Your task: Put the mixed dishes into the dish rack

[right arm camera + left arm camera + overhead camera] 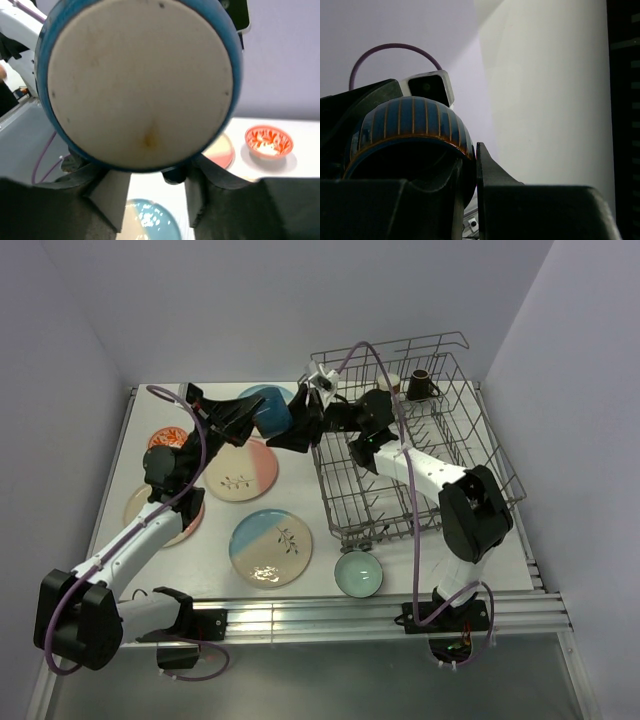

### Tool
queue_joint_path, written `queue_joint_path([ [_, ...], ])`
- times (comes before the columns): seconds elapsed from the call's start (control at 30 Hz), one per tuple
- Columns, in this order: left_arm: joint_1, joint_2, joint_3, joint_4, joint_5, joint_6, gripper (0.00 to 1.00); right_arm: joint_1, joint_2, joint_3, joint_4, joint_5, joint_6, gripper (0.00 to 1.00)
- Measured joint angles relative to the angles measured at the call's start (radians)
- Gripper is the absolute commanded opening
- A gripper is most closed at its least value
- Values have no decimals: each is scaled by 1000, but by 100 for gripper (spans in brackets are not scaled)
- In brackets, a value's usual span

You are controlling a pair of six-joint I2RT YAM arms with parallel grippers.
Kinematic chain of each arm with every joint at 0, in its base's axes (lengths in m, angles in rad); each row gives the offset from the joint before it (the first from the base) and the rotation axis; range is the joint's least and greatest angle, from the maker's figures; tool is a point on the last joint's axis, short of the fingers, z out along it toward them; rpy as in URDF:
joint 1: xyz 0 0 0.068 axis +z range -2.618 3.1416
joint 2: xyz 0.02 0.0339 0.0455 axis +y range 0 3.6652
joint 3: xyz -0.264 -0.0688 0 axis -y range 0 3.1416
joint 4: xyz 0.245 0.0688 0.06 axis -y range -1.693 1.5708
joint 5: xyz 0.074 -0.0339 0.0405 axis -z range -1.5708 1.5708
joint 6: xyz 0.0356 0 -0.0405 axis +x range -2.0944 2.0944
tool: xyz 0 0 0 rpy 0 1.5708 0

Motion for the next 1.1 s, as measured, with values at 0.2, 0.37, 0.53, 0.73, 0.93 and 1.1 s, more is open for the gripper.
queue_joint_path([
  [0.2,-8,-3,-3,69,-5,-30,0,-4,7,0,121,18,59,21],
  [0.37,-11,-4,-16,94,-11,-45,0,-4,7,-2,144,3,68,0],
  [0.53,-11,-13,-35,106,-16,-49,15,-3,7,-8,145,1,73,0],
  [0.73,-6,-21,-72,85,-33,-24,57,-2,5,-21,134,4,95,0],
  [0.93,-3,-33,-94,56,-35,-16,62,-19,-11,-21,8,9,63,0],
  [1.1,12,-43,-100,31,-35,-12,63,-38,-36,-19,-171,19,-13,0],
])
